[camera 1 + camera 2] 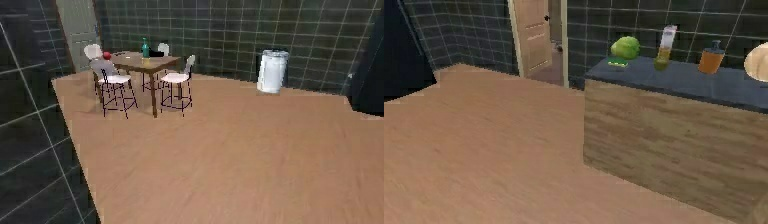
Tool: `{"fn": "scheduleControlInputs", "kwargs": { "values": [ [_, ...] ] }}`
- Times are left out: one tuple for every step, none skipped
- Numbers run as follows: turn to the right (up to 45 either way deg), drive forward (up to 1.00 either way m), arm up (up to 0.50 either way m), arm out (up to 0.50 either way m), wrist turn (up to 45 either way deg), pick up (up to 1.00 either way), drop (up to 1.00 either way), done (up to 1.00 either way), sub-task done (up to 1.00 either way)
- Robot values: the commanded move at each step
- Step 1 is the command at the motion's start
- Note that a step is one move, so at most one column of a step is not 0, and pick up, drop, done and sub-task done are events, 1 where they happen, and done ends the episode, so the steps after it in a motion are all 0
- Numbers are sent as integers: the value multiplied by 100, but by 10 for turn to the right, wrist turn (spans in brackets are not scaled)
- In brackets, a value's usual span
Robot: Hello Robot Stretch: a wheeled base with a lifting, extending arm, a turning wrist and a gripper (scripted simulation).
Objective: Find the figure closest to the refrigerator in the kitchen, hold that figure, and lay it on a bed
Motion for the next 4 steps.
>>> {"fn": "scheduleControlInputs", "kwargs": {
  "values": [
    [0, 100, 0, 0, 0, 0, 0, 0, 0],
    [0, 100, 0, 0, 0, 0, 0, 0, 0],
    [0, 5, 0, 0, 0, 0, 0, 0, 0],
    [-450, 0, 0, 0, 0, 0, 0, 0, 0]
  ]
}}
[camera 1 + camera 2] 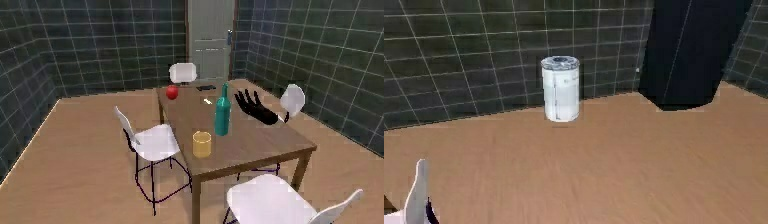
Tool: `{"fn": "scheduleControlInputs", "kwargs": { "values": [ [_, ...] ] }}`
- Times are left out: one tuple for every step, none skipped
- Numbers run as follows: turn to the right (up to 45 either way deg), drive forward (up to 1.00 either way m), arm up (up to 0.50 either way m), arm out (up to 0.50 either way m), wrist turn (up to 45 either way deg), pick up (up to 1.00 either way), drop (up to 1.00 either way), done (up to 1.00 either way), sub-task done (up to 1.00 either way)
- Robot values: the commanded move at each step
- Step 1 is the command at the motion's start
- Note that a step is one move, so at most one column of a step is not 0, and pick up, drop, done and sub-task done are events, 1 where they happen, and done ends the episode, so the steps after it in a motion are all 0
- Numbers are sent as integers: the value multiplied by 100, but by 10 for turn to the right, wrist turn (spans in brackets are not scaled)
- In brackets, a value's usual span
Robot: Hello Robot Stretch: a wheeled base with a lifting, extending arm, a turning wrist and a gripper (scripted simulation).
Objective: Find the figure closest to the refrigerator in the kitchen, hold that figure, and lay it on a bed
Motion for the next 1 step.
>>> {"fn": "scheduleControlInputs", "kwargs": {
  "values": [
    [-450, 0, 0, 0, 0, 0, 0, 0, 0]
  ]
}}
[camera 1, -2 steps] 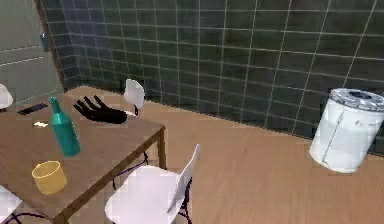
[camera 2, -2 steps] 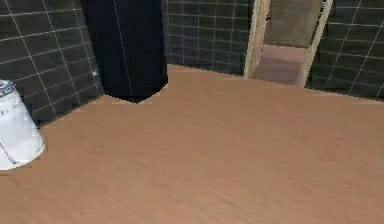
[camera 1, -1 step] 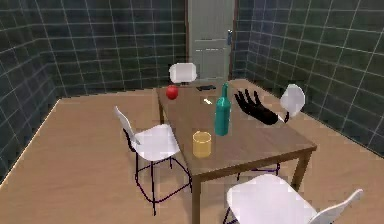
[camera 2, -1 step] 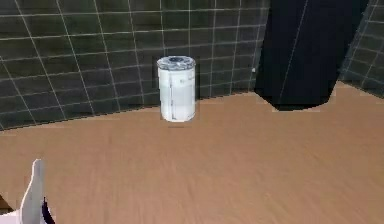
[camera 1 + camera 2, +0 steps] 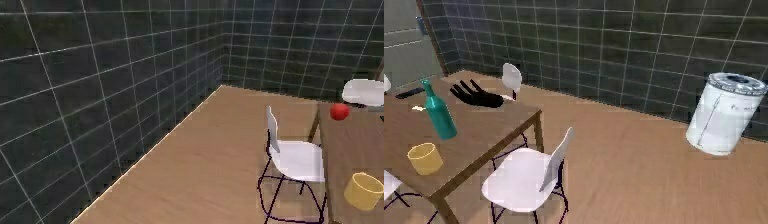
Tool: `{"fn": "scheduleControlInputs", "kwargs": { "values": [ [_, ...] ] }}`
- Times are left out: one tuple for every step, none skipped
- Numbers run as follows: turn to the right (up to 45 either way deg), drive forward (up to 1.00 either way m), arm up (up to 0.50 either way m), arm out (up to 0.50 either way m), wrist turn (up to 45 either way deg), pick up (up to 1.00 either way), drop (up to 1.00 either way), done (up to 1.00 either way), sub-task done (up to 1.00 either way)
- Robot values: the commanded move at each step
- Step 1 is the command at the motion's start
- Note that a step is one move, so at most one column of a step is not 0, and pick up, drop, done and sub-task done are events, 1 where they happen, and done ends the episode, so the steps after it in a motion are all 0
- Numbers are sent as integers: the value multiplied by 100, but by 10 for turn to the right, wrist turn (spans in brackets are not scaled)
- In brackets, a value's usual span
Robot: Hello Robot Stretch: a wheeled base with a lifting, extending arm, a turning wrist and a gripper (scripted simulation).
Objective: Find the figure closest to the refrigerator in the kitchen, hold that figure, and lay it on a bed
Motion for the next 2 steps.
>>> {"fn": "scheduleControlInputs", "kwargs": {
  "values": [
    [-240, 0, 0, 0, 0, 0, 0, 0, 0],
    [450, 0, 0, 0, 0, 0, 0, 0, 0]
  ]
}}
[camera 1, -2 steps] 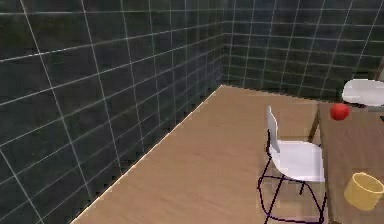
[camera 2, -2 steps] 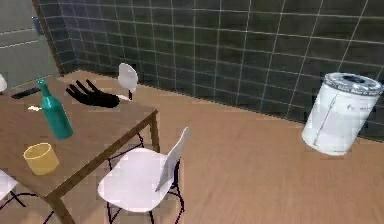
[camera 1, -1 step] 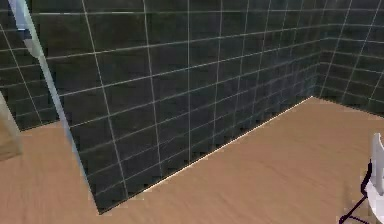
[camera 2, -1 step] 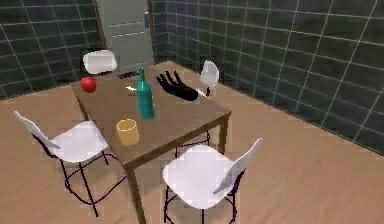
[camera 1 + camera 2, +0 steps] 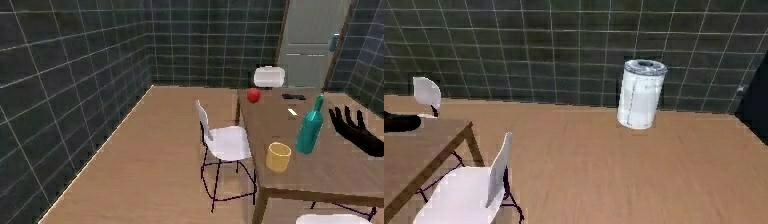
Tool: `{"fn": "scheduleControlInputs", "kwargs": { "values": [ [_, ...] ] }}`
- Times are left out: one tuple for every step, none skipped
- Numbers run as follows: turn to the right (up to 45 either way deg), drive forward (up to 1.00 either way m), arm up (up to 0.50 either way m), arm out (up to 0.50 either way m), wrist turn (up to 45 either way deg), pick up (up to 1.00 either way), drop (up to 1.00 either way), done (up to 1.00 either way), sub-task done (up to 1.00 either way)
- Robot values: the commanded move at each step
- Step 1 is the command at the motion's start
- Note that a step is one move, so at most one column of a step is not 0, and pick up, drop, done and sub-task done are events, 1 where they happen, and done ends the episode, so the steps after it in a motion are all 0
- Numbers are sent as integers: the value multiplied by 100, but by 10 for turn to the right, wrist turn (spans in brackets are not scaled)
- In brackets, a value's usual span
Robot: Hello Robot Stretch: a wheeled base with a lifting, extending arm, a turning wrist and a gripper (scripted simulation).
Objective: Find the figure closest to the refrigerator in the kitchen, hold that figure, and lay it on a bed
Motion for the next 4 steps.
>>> {"fn": "scheduleControlInputs", "kwargs": {
  "values": [
    [450, 0, 0, 0, 0, 0, 0, 0, 0],
    [450, 0, 0, 0, 0, 0, 0, 0, 0],
    [0, 90, 0, 0, 0, 0, 0, 0, 0],
    [-450, 0, 0, 0, 0, 0, 0, 0, 0]
  ]
}}
